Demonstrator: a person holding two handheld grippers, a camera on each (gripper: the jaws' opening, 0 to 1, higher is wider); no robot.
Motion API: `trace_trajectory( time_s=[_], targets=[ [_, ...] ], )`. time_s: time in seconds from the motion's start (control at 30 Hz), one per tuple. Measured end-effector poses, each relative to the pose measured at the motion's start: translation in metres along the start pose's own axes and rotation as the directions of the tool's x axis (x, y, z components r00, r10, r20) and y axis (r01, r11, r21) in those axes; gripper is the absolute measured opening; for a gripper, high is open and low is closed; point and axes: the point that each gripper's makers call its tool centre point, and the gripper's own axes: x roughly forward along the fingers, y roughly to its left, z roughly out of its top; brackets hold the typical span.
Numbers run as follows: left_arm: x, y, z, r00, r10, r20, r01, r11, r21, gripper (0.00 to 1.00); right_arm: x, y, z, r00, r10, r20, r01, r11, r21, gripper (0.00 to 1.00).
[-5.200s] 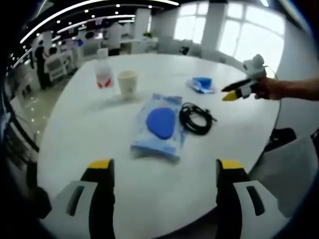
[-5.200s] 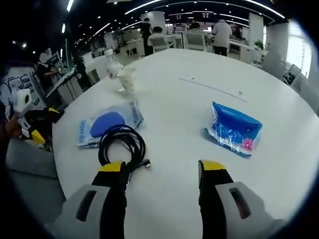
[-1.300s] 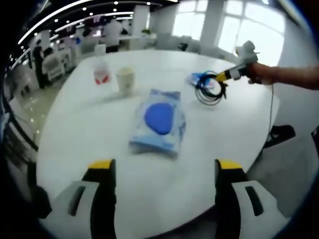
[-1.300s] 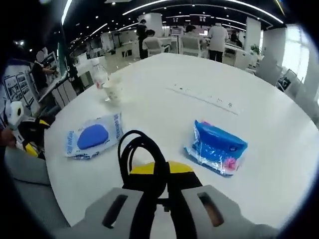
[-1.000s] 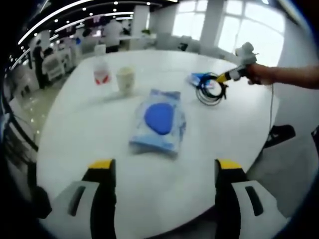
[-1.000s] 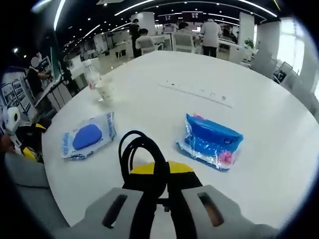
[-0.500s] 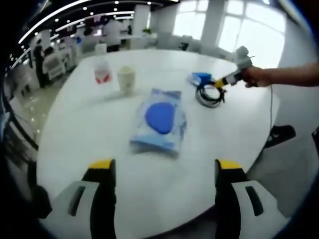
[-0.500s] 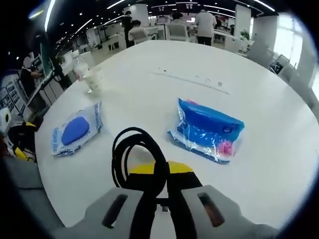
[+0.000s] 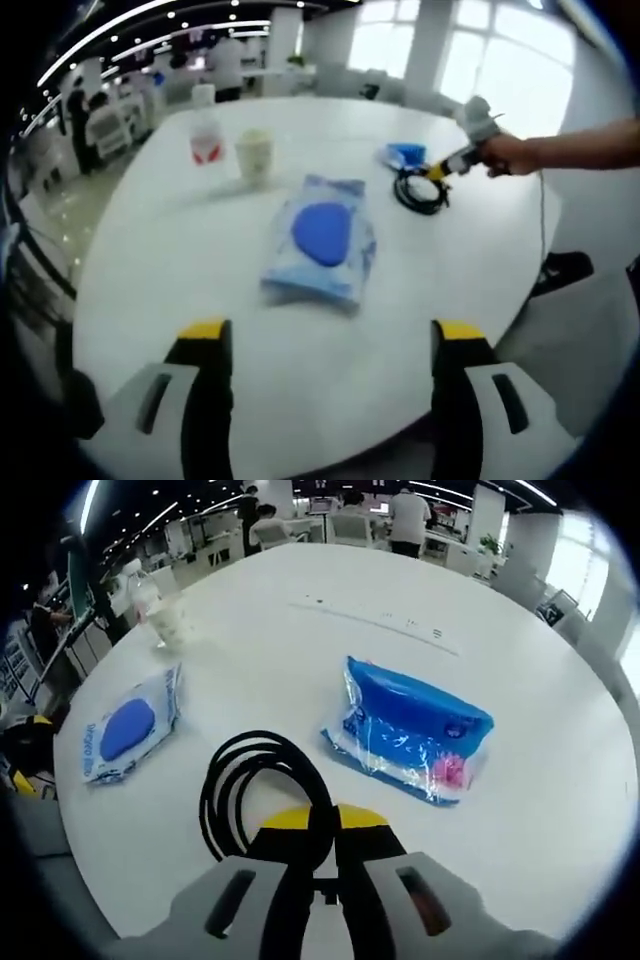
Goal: Arrange the tabletop items into an orderly group along one side of the table until the central work area is clear of visible clutter.
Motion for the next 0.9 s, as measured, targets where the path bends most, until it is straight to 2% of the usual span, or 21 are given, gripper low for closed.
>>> trace_trajectory(
  time_s=[0.2,0.4,0.63,0.9],
  targets=[
    [0.000,0.001,0.000,1.000,0.003,0.000,-0.003,1.000,-0.004,0.78,0.009,-0.006,-0.005,1.000,-0.006,-0.018,0.006,1.000,0.000,0.06],
    [0.000,0.000,0.001,1.000,-0.001,0.003,0.001,1.000,-0.001,0.78,0.005,0.000,-0.009,0.999,-0.014,-0.031,0.014,1.000,-0.002,0.06],
    [0.000,0.000,0.001,1.000,-0.003,0.005,0.003,1.000,0.004,0.79,0.015,-0.006,-0.010,0.999,-0.018,-0.039,0.018,1.000,-0.005,0.06],
    [0.000,-0.002,0.001,1.000,-0.010,0.004,0.010,1.000,0.006,0.80,0.002,0.008,-0.012,0.999,-0.012,-0.042,0.012,1.000,0.008,0.07]
  ],
)
